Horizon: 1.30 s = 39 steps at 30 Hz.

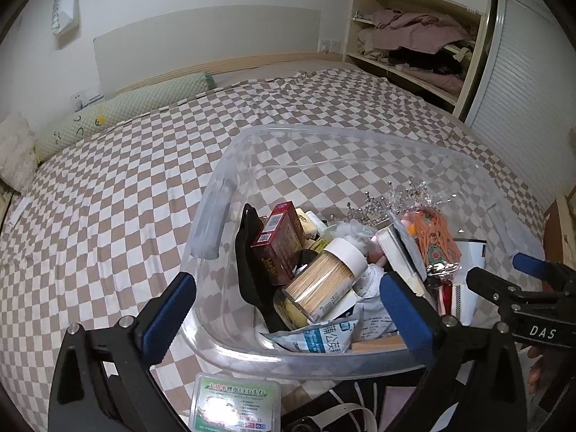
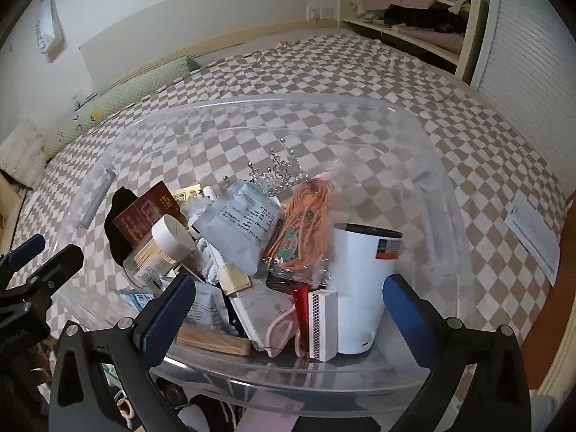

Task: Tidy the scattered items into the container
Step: 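Withdraw both open grippers up out of the container, then pull both open grippers back from the container over the pile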

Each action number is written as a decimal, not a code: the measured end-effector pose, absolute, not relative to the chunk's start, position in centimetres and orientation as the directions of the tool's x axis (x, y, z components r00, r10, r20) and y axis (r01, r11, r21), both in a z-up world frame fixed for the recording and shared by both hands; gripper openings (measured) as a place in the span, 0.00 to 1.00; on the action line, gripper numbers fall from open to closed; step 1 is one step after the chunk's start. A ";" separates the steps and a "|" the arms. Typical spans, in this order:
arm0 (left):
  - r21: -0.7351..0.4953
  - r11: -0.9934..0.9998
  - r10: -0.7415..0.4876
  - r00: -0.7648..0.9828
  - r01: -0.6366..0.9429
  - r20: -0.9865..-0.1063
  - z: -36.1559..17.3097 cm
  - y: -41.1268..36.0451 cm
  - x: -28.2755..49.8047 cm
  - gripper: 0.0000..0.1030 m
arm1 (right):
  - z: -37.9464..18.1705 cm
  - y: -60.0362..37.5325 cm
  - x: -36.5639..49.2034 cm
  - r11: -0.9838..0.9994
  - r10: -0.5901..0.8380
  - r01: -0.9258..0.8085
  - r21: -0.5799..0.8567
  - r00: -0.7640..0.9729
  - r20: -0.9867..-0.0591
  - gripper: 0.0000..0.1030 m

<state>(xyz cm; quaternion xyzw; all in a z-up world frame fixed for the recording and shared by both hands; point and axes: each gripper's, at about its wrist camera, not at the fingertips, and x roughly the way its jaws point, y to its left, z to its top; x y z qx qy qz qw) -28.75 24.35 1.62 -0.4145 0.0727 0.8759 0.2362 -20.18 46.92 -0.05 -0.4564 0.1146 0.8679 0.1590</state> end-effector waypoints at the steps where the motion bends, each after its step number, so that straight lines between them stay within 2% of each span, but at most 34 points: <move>1: -0.071 -0.879 0.356 -0.548 -0.472 -0.757 1.7 24.3 -28.7 1.00 | 0.1 46.9 -20.1 -0.924 0.177 -0.380 0.050 -0.538 -0.824 1.00; 12: -0.024 -0.897 0.317 -0.604 -0.442 -0.731 3.0 23.1 -26.7 1.00 | 1.5 46.3 -18.7 -0.926 0.235 -0.377 0.011 -0.598 -0.766 1.00; 24: -0.056 -0.934 0.285 -0.643 -0.352 -0.711 4.8 20.2 -25.0 1.00 | 3.5 45.1 -16.0 -0.941 0.206 -0.337 0.037 -0.655 -0.726 1.00; 39: 0.019 -0.956 0.203 -0.705 -0.293 -0.679 7.7 16.6 -20.0 1.00 | 4.5 42.9 -13.4 -0.961 0.179 -0.277 0.030 -0.698 -0.693 1.00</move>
